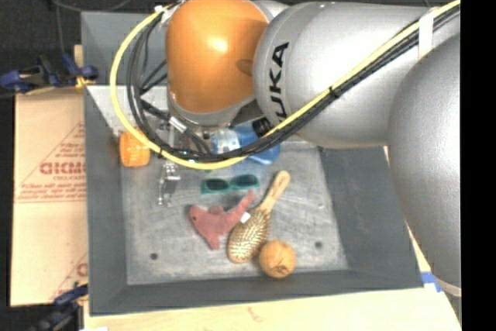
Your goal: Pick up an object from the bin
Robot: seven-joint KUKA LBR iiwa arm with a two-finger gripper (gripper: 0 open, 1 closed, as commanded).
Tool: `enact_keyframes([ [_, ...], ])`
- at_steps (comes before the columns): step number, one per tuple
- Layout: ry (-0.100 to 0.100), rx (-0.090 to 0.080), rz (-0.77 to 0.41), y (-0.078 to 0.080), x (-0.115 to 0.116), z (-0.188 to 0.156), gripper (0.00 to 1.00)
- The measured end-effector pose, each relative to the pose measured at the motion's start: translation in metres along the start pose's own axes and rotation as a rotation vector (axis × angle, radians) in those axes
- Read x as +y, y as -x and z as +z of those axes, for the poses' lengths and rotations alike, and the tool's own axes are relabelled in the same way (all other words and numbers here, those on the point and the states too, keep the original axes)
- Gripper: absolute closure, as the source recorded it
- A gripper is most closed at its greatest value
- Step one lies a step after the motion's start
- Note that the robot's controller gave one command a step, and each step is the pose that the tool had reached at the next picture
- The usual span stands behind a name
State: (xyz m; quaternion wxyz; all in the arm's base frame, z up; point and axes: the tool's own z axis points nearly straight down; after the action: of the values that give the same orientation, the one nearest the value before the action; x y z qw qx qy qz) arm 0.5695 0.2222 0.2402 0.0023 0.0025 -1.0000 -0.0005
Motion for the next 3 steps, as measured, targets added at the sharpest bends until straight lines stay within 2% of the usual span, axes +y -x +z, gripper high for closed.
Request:
enact_keyframes([
  [1,0.002,-0.008,0.004,0.002,-0.001,-0.005,0.00],
  [2,0.000,-0.012,-0.113,0.016,-0.034,0.039,0.00],
  [3,-0.003,-0.010,-0.489,0.038,-0.077,0.068,0.00],
])
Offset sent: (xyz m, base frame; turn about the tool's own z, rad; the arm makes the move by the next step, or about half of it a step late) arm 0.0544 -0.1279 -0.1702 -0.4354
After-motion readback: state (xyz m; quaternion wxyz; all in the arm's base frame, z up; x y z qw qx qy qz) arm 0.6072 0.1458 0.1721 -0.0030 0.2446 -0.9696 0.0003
